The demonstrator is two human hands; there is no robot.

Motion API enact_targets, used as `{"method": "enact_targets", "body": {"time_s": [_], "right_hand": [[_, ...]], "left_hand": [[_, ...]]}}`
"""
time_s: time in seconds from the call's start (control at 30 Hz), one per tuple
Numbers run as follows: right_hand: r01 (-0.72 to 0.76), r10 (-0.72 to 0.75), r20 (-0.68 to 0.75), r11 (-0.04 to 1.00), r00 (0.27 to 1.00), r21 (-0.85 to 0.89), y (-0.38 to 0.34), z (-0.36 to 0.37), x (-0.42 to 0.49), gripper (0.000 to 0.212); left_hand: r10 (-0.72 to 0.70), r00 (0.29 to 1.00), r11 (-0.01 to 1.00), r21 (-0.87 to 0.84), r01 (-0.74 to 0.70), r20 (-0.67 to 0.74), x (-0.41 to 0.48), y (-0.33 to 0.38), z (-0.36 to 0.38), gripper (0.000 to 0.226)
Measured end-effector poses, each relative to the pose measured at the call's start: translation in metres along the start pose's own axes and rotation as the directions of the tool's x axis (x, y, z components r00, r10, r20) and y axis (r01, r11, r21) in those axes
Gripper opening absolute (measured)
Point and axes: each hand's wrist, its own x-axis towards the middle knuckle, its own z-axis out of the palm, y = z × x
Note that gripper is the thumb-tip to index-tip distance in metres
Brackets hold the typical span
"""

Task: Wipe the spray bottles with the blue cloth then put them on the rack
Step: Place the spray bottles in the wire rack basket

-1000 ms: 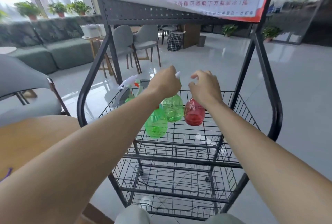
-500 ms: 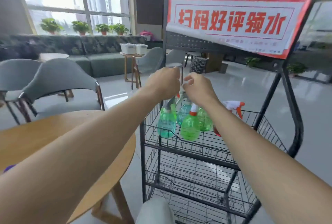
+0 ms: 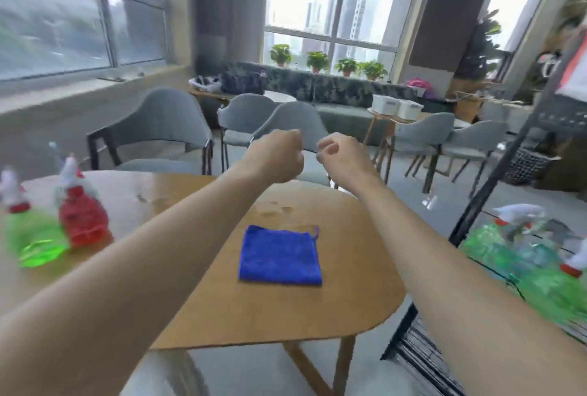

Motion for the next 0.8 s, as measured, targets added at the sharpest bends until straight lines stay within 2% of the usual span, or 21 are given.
{"method": "enact_targets", "body": {"time_s": [0.17,0.3,0.5,0.63,0.7,0.8], "right_hand": [[0.054,-0.065,0.138,0.995,0.988,0.083,-0.068,0.091,0.021,0.020],[0.117,-0.142,0.224,0.986,0.964,0.121,-0.121,0.159,0.026,0.025],[0.187,-0.237,0.375,0.968,0.896,0.165,-0.187,0.251,0.025,0.026],[0.229,-0.291,0.447,0.955,0.846,0.188,-0.220,0.296,0.022,0.028],[0.250,-0.314,0.480,0.949,0.819,0.194,-0.235,0.313,0.020,0.034],[0.318,-0.355,0.534,0.934,0.768,0.164,-0.253,0.339,0.020,0.052]], "left_hand": [[-0.162,0.986,0.987,0.003,0.163,-0.026,-0.033,-0.106,-0.029,0.025],[-0.311,0.947,0.950,0.011,0.313,-0.082,-0.064,-0.180,-0.049,0.026],[-0.491,0.862,0.864,0.057,0.500,-0.122,-0.102,-0.278,-0.067,0.032],[-0.591,0.773,0.779,0.083,0.621,-0.233,-0.120,-0.325,-0.076,0.031],[-0.635,0.728,0.743,0.056,0.667,-0.257,-0.127,-0.343,-0.077,0.037],[-0.703,0.681,0.689,0.040,0.724,-0.205,-0.138,-0.367,-0.074,0.049]]}}
